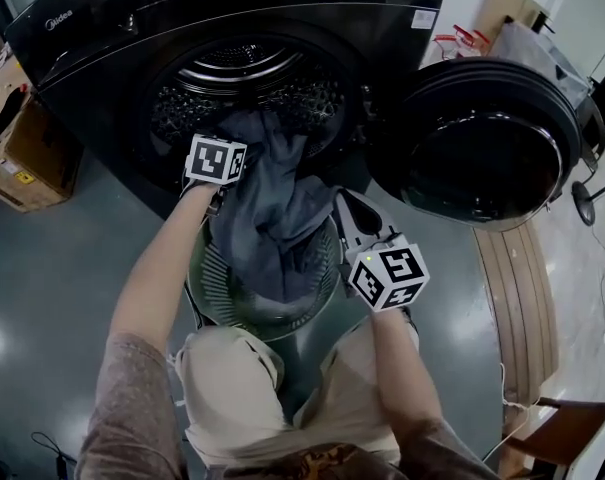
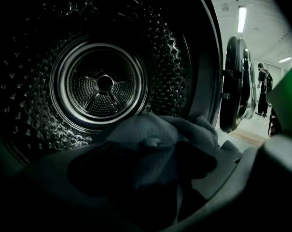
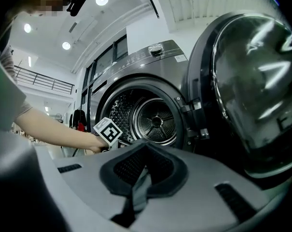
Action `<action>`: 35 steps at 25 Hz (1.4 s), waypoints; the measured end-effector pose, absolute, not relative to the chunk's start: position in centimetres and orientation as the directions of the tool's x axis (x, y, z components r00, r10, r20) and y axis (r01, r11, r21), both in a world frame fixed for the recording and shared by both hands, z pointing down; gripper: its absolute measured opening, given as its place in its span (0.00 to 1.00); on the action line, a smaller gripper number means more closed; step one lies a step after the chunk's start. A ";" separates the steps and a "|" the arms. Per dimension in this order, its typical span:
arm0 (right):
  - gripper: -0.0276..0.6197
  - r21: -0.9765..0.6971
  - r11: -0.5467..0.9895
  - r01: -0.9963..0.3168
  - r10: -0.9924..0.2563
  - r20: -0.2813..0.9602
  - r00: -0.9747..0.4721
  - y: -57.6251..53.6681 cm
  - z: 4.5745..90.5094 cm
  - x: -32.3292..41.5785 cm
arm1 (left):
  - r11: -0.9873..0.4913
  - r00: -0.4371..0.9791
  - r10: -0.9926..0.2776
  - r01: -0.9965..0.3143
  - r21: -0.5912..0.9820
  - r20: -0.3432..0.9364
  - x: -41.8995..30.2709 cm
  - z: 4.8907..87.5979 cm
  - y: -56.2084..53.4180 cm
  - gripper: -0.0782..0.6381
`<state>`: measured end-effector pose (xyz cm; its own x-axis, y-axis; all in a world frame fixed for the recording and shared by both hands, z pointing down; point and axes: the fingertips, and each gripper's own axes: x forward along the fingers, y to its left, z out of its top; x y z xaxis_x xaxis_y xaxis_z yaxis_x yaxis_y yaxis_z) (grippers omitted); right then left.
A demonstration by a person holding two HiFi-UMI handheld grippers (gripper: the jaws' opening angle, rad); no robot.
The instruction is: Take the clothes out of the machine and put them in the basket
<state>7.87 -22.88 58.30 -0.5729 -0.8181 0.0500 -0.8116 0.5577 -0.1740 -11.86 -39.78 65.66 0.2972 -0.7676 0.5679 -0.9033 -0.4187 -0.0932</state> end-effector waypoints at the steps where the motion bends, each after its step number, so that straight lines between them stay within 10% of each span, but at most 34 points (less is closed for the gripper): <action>1: 0.04 -0.172 0.557 -0.812 -0.818 0.051 -0.572 -22.9 58.3 7.8 | -0.418 0.295 -0.762 -0.904 -0.090 0.576 -12.0 66.4 -40.0 0.71; 5: 0.04 -0.167 0.554 -0.816 -0.821 0.051 -0.568 -23.0 58.3 7.8 | -0.424 0.314 -0.750 -0.904 -0.059 0.582 -12.0 67.4 -40.4 0.65; 12: 0.04 -0.169 0.561 -0.810 -0.816 0.053 -0.576 -23.6 58.9 7.1 | -0.466 0.330 -0.736 -0.881 -0.088 0.591 -10.7 66.0 -38.5 0.20; 35: 0.04 -0.207 0.586 -0.783 -0.792 0.057 -0.608 -23.7 60.0 6.7 | -0.693 0.599 -0.536 -0.715 0.096 0.595 -4.9 62.7 -17.9 0.21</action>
